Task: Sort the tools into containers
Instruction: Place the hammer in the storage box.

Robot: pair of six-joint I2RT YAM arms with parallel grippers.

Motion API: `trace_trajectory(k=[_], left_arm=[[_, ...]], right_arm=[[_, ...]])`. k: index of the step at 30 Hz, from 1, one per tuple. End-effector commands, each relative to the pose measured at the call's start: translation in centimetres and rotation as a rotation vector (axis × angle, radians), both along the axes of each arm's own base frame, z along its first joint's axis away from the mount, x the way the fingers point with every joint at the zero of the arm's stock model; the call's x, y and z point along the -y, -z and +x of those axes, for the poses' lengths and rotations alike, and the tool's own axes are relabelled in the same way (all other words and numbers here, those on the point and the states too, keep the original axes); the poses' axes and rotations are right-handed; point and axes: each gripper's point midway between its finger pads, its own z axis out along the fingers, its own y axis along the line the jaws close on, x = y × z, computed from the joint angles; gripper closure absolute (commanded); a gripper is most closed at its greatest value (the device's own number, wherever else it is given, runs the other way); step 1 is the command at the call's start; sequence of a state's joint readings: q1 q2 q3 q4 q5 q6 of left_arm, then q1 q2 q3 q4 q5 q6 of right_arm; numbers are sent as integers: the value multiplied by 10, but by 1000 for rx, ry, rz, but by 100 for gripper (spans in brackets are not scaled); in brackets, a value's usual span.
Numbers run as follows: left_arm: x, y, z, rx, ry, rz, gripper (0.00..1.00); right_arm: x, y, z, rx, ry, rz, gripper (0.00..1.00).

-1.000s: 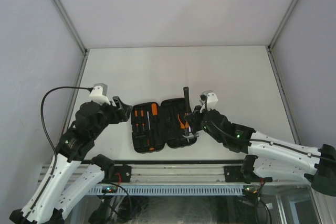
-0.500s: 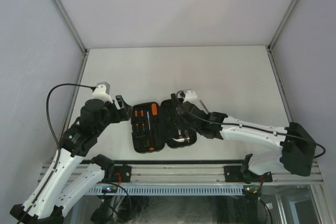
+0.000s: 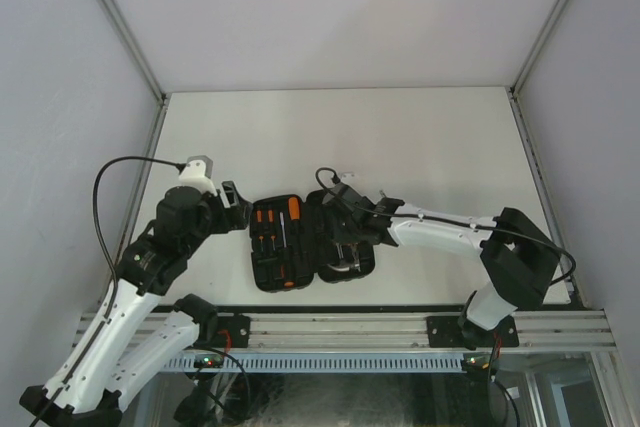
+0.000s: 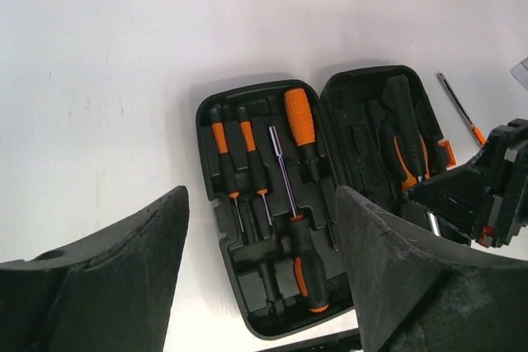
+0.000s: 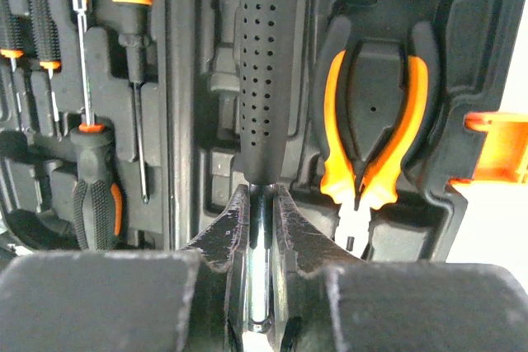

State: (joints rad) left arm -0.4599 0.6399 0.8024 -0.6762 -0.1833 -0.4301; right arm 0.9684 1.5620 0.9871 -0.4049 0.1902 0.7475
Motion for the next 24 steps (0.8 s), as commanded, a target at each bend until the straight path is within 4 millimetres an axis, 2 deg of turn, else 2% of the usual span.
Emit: trace_trajectory(k=[1,8,14,24], left_arm=[[-7,-8,4,40,-18,20,24],[-6,-5,4,30,-17,19,25],[-5,-4,4,26,-16,19,24],[-4,-1,5,16,-13,17,25]], right_arm=[[-19,-18,20,41,-37,61,100],[-18,-4,27,10,-22,59,100],[-25,3,22,-19,-39,73,100],[-24,15,17,-52,-41,46,100]])
